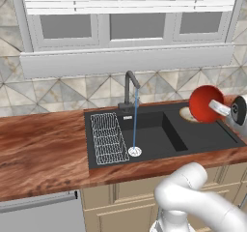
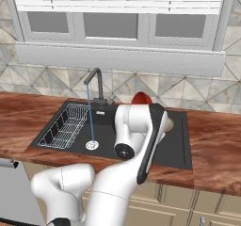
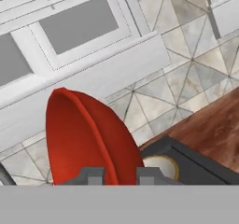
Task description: Rinse each bowl for a few seconds and place them down in the sink or on the counter.
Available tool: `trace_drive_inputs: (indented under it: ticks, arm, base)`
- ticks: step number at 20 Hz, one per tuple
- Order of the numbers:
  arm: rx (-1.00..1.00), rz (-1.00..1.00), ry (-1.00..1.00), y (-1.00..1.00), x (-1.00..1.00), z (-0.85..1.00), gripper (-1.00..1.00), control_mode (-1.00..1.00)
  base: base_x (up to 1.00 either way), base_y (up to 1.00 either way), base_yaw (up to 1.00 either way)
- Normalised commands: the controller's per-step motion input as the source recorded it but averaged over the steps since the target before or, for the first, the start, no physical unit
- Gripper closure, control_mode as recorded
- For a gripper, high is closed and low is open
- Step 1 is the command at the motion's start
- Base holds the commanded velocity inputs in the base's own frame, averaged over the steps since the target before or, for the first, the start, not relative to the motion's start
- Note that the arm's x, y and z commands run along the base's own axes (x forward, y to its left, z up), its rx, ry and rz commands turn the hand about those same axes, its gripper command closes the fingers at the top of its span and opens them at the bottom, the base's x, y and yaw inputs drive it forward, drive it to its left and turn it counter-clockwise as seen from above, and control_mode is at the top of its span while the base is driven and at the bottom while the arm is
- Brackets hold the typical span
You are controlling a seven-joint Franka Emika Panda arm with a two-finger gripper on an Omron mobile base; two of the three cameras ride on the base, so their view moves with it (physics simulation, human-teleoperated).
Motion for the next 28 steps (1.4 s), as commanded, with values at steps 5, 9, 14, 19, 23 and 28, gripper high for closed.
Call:
trace_drive_inputs:
  ticks: [5, 9, 14, 19, 23, 28]
  arm:
    - [0.3, 0.0, 0.36, -0.05, -0.18, 0.08, 1.0, -1.0]
    - [0.3, 0.0, 0.29, -0.12, -0.11, 0.24, 1.0, -1.0]
    - [0.25, 0.0, 0.25, -0.22, -0.05, 0.43, 1.0, -1.0]
    - [0.16, 0.0, 0.2, -0.28, 0.0, 0.68, 1.0, -1.0]
    - [0.22, 0.0, 0.24, -0.16, -0.11, 0.48, 1.0, -1.0]
    - [0.26, 0.0, 0.29, -0.07, -0.19, 0.31, 1.0, -1.0]
  base:
    - [0.0, 0.0, 0.0]
    - [0.0, 0.0, 0.0]
    - [0.0, 0.0, 0.0]
    - [0.0, 0.0, 0.0]
    - [0.0, 0.0, 0.0]
    - [0.0, 0.0, 0.0]
